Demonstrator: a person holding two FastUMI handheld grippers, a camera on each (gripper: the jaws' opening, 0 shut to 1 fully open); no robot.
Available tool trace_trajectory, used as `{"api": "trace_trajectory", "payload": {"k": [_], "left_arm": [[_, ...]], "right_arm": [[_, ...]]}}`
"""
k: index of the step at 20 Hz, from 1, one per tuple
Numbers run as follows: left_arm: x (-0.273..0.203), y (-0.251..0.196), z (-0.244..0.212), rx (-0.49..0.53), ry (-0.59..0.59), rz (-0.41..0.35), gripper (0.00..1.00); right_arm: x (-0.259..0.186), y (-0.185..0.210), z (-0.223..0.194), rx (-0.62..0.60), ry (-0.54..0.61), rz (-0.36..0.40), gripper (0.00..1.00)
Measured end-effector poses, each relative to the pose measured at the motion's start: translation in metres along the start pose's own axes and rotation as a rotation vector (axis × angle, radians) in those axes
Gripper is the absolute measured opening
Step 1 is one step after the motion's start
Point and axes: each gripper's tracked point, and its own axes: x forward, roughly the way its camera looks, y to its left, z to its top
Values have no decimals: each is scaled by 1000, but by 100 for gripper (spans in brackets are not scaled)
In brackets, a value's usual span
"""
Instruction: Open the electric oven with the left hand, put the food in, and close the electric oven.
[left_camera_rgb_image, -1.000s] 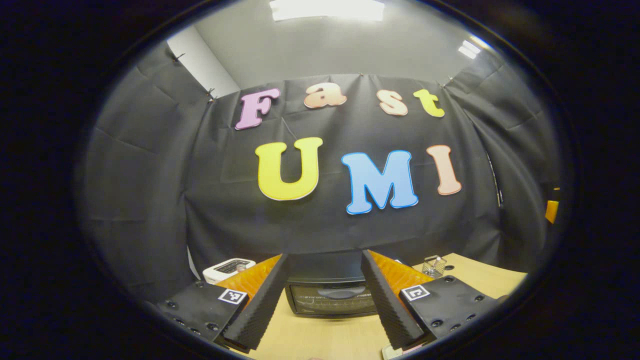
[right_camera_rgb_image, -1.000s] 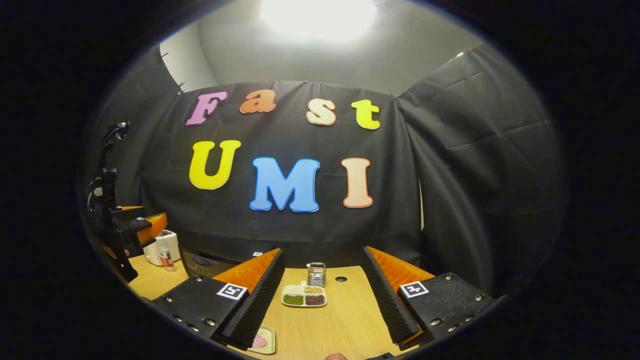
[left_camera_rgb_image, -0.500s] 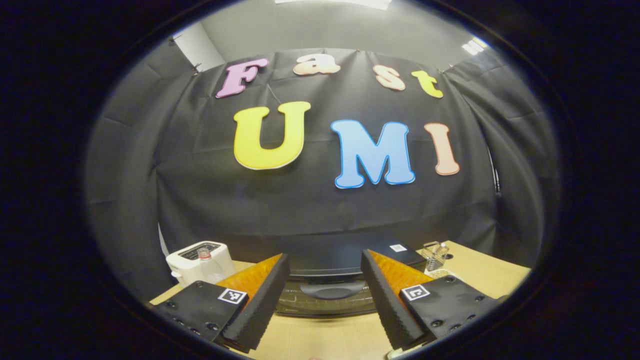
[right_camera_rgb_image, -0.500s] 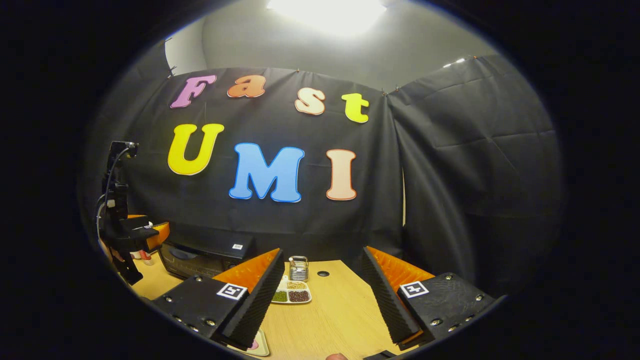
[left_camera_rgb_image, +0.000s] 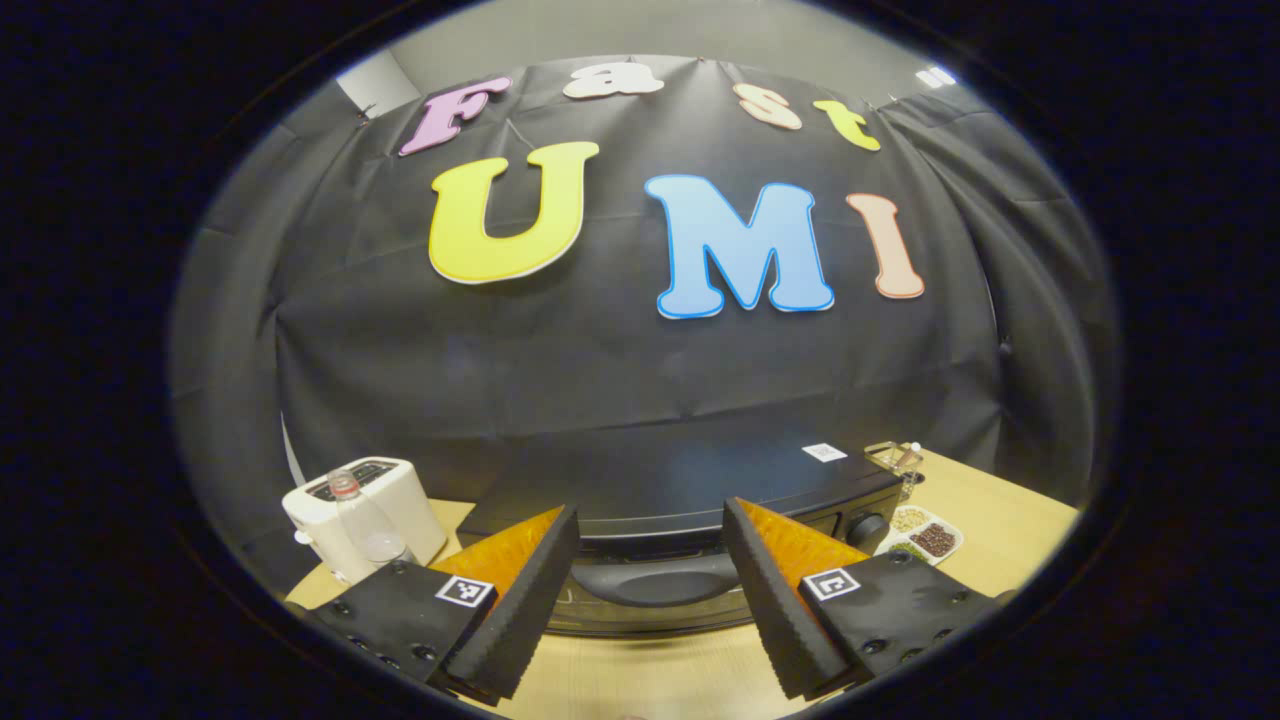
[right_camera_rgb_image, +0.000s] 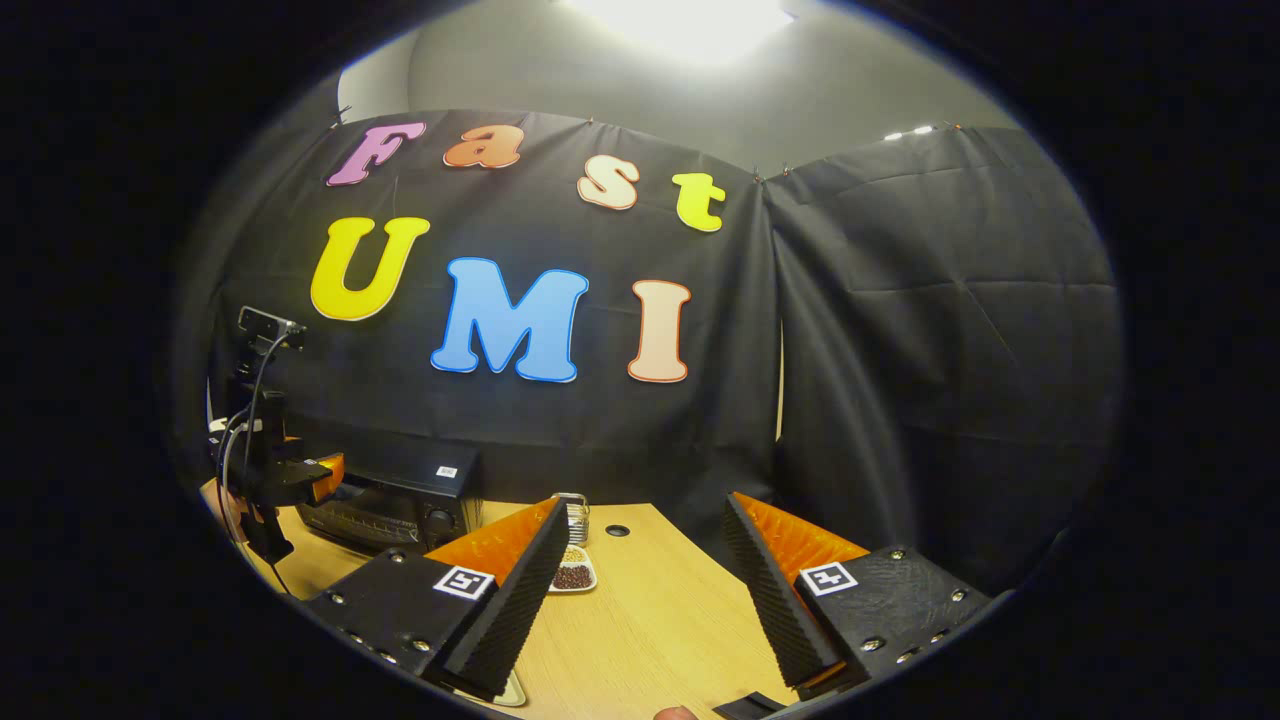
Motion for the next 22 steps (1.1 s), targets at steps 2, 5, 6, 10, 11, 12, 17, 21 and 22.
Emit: {"api": "trace_trajectory", "payload": {"k": [2,5,6,10,11,12,17,21,22], "left_arm": [[9,-1,-13,-4,28,2,100],[15,1,-24,-7,40,32,97],[15,1,-25,-7,34,37,99],[16,0,-25,4,22,47,100],[15,-1,-26,-7,18,49,98],[12,-2,-27,-21,26,49,97],[-9,-5,-36,-9,27,50,100],[-29,-7,-47,-9,41,52,100],[-33,-8,-49,-6,42,53,99]], "right_arm": [[-3,-4,-4,-5,13,-18,96],[-7,-10,-8,-1,35,-36,96],[-8,-12,-9,-3,38,-42,96],[-14,-18,-6,-23,30,-50,96],[-14,-18,-6,-25,29,-49,96],[-15,-19,-7,-25,29,-44,95],[-18,-17,-7,-22,26,-14,95],[-20,-16,-7,-21,20,13,95],[-20,-17,-7,-21,19,20,95]]}}
